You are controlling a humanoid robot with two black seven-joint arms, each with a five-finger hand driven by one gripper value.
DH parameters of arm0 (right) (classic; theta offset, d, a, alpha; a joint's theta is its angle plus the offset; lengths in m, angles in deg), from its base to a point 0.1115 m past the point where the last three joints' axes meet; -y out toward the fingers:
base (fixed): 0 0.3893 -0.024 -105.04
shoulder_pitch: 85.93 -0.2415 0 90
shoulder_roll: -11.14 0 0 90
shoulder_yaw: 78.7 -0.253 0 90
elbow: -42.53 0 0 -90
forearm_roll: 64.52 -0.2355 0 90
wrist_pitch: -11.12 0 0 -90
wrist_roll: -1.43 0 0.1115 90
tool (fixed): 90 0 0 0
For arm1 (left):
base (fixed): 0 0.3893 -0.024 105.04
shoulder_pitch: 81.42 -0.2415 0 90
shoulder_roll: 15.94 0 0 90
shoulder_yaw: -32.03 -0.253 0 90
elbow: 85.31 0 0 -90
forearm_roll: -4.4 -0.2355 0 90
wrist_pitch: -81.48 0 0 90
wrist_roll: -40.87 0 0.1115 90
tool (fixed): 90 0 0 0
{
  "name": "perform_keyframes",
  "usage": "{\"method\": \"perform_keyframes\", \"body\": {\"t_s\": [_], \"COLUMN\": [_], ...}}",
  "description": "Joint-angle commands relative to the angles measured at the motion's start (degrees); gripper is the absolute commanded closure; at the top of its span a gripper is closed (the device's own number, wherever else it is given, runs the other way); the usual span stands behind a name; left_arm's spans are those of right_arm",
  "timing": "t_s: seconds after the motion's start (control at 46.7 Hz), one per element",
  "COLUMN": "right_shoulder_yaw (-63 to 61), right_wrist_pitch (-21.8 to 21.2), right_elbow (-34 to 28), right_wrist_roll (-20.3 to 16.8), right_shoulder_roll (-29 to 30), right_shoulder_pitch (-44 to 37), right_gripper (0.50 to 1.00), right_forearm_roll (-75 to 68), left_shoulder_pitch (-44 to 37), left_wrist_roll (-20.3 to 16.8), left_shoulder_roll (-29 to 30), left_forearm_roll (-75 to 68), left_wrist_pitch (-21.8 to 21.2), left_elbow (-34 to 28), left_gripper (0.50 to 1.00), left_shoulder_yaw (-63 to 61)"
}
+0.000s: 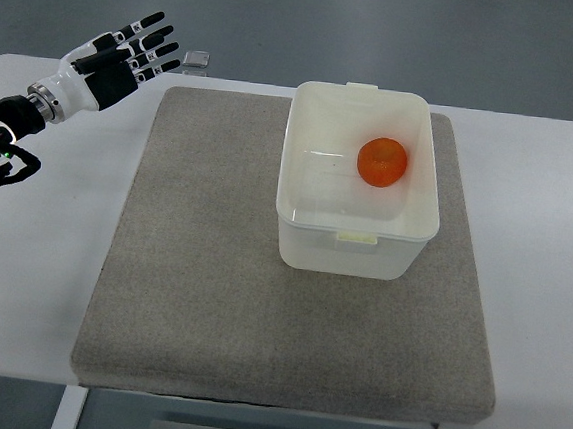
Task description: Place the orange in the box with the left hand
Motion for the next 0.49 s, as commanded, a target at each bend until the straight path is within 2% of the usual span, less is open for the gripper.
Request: {"method": "perform_keyframes", "body": {"t_s": [0.0, 0.471], "right_shoulder_yaw": [-0.07, -0.07], "right_wrist_pitch": [-0.08, -0.08], "right_elbow": [-0.53, -0.89], "right_wrist_roll": [0.00, 0.18], "right_shoulder_roll": [0.00, 0.00], "right_shoulder_pitch": [-0.09, -0.09], "right_gripper": [0.574, 0.574], "right_forearm_roll": [0.00, 0.09], "left_shoulder_pitch": [-0.05, -0.41], "left_wrist_roll": [-0.01, -0.09], "left_shoulder_roll": [0.00, 0.26], "left_forearm_roll": [0.04, 0.40], "left_wrist_pitch": [0.00, 0.00], "left_elbow": [0.00, -0.27], "left_gripper": [0.506, 0.506], "left_shoulder_yaw": [0.00, 0.09]}}
